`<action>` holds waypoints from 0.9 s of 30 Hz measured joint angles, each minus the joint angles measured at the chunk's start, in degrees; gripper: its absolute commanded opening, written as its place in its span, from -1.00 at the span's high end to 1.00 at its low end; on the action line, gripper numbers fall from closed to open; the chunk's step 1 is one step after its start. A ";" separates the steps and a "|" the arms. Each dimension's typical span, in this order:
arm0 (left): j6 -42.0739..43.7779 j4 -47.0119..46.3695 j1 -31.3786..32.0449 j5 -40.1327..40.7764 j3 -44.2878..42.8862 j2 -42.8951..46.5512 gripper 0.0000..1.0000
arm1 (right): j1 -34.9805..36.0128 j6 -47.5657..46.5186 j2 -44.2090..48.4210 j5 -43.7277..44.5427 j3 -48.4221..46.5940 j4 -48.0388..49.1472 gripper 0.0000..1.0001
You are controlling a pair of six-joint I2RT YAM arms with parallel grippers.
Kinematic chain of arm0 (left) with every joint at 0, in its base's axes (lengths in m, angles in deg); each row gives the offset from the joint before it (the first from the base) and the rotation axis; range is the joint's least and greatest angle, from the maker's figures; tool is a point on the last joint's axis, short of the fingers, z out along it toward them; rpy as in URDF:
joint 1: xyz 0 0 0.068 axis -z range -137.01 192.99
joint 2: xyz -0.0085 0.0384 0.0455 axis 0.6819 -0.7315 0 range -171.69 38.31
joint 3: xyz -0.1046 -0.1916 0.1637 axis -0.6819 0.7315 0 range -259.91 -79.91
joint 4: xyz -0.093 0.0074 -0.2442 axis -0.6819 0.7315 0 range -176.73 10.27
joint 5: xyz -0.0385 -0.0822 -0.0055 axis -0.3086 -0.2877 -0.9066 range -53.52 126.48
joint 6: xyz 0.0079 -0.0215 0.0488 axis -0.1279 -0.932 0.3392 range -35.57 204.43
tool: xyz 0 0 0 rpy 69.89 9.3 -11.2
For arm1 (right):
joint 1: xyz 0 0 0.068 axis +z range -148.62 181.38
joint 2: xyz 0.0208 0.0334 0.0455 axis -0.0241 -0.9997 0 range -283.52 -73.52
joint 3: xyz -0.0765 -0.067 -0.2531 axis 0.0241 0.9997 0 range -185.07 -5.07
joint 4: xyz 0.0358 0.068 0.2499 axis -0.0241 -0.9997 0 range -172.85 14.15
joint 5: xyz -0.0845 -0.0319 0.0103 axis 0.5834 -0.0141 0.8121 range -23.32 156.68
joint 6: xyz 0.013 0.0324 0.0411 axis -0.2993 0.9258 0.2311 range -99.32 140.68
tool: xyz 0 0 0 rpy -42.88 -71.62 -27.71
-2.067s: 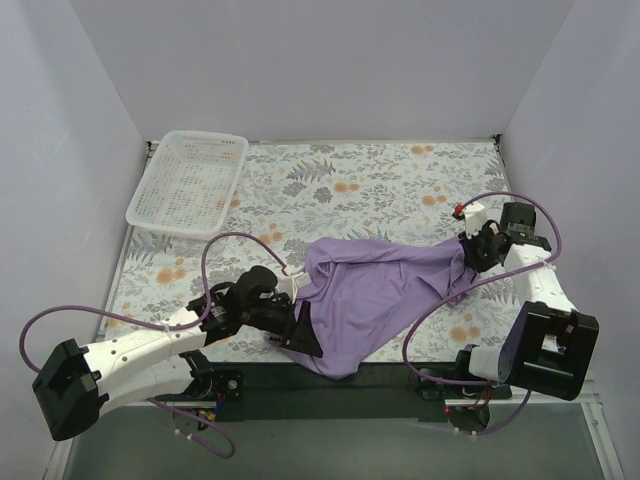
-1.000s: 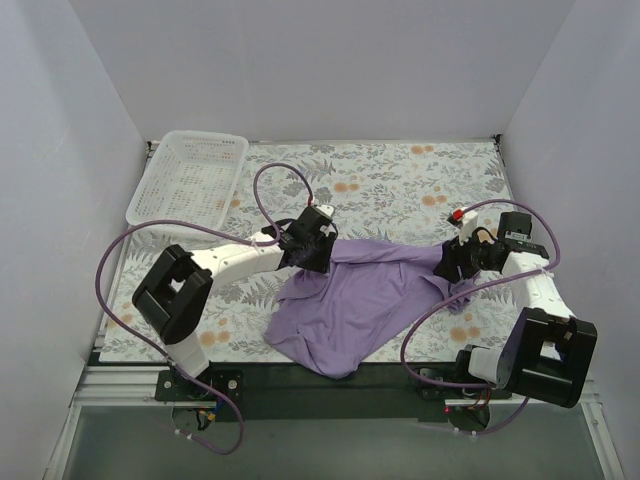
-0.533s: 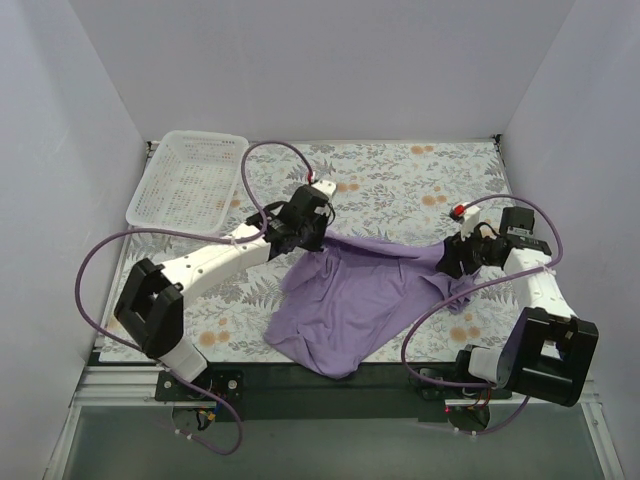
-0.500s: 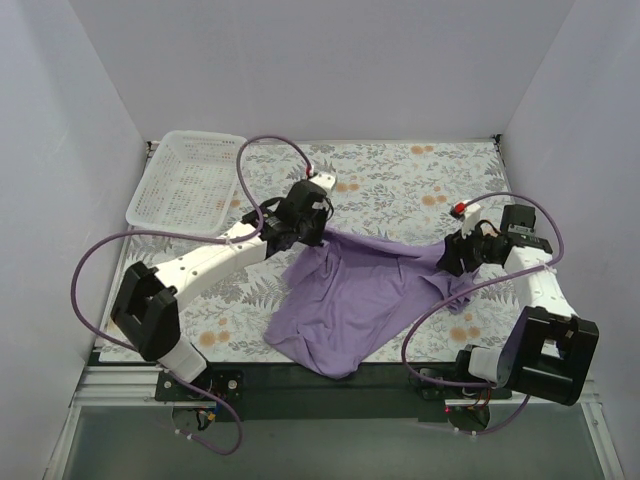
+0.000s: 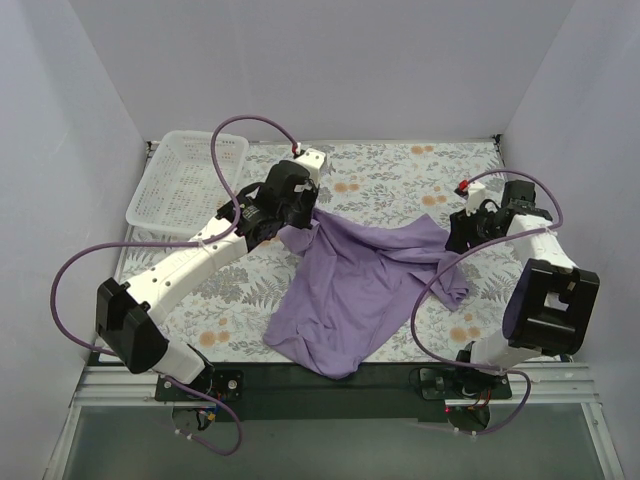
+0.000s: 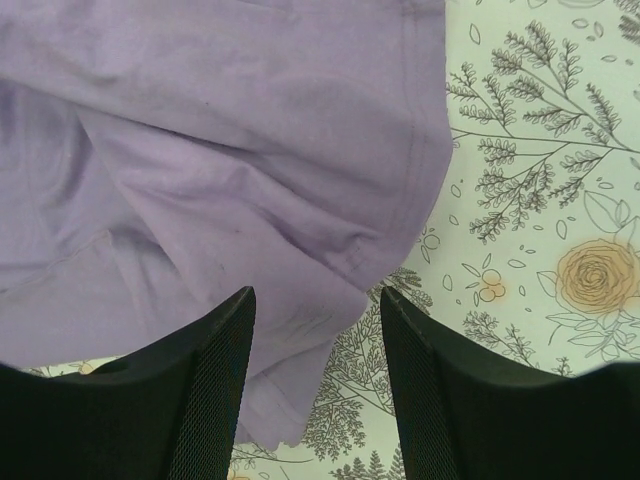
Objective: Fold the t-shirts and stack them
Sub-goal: Flatten the tshirt out
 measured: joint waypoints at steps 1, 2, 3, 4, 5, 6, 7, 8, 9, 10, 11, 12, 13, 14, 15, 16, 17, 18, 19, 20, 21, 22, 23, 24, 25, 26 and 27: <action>0.17 0.15 -0.13 0.02 0.35 0.22 1.00 | -0.02 0.33 -0.98 0.09 -0.42 -0.04 -0.20; 0.26 0.35 -0.35 0.02 0.92 0.63 1.00 | -0.02 0.68 -2.03 0.09 -0.90 -0.02 -0.20; 0.33 0.57 -0.66 0.02 1.62 1.25 1.00 | -0.02 1.05 -3.37 0.07 -1.49 0.00 -0.18; 0.42 0.94 -1.01 0.02 2.36 2.05 1.00 | -0.02 1.40 -4.24 0.07 -1.99 -0.04 -0.18; 0.42 1.18 -1.36 0.04 3.34 2.99 1.00 | -0.02 2.01 -5.46 0.07 -2.69 -0.02 -0.17; 0.44 1.46 -1.64 0.04 4.39 4.09 1.00 | -0.02 2.78 -6.80 0.04 -3.50 0.04 -0.17; 0.44 1.84 -1.88 0.04 5.31 5.18 1.00 | -0.02 3.65 -8.17 0.04 -4.35 0.24 -0.16; 0.44 2.19 -2.10 0.04 6.10 6.23 1.00 | -0.02 4.61 -9.60 0.04 -5.20 0.59 -0.16; 0.42 2.34 -2.29 0.02 6.91 7.26 1.00 | -0.02 5.73 -11.17 -0.02 -6.23 0.72 -0.16; 0.42 2.51 -2.45 0.00 7.61 8.15 1.00 | -0.02 6.73 -12.74 -0.22 -7.39 0.98 -0.16; 0.39 2.54 -2.54 -0.02 8.20 8.87 1.00 | -0.02 7.65 -14.36 -0.55 -8.66 1.16 -0.16; 0.37 2.62 -2.56 -0.02 8.52 9.27 1.00 | -0.02 8.70 -16.04 -0.98 -10.03 1.20 -0.16; 0.33 2.54 -2.60 -0.07 8.94 9.62 1.00 | -0.02 9.62 -17.73 -1.81 -11.54 1.27 -0.17; 0.28 2.60 -2.60 -0.13 9.22 9.77 1.00 | 0.04 10.40 -19.34 -2.51 -13.00 1.46 -0.18; 0.20 2.47 -2.60 -0.22 9.53 9.77 1.00 | 0.22 11.13 -20.76 -3.15 -14.29 1.57 -0.18; 0.15 2.43 -2.64 -0.28 9.84 9.77 1.00 | 0.46 11.61 -22.12 -3.58 -15.47 1.79 -0.19; 0.11 2.49 -2.64 -0.39 10.10 9.75 1.00 | 0.70 12.07 -23.23 -3.82 -16.48 2.08 -0.19; 0.04 2.49 -2.75 -0.48 10.32 9.75 1.00 | 1.11 12.50 -24.22 -4.09 -17.40 2.21 -0.20; -0.09 2.47 -2.82 -0.55 10.47 9.75 1.00 | 1.75 12.92 -25.20 -4.33 -18.38 2.21 -0.20; -0.24 2.43 -2.89 -0.68 10.64 9.75 1.00 | 2.49 13.14 -26.16 -4.57 -19.41 2.23 -0.20; -0.31 2.45 -2.97 -0.79 10.71 9.73 1.00 | 3.37 13.38 -27.15 -4.83 -20.52 2.21 -0.21; -0.35 2.49 -3.02 -0.87 10.71 9.68 1.00 | 4.17 13.64 -28.11 -4.98 -21.75 2.21 -0.21; -0.48 2.40 -3.04 -0.96 10.71 9.64 1.00 | 5.20 14.01 -29.31 -5.07 -23.15 2.38 -0.21; -0.57 2.38 -3.19 -1.07 10.71 9.64 1.00 | 6.01 14.25 -30.34 -5.11 -24.17 2.54 -0.21; -0.72 2.40 -3.30 -1.14 10.71 9.62 1.00 | 6.71 14.40 -31.15 -5.16 -24.92 2.62 -0.21; -0.81 2.40 -3.34 -1.27 10.71 9.60 1.00 | 7.50 14.45 -31.85 -5.16 -25.35 2.64 -0.20; -0.92 2.38 -3.37 -1.36 10.71 9.55 1.00 | 8.24 14.45 -32.44 -5.16 -25.53 2.64 -0.19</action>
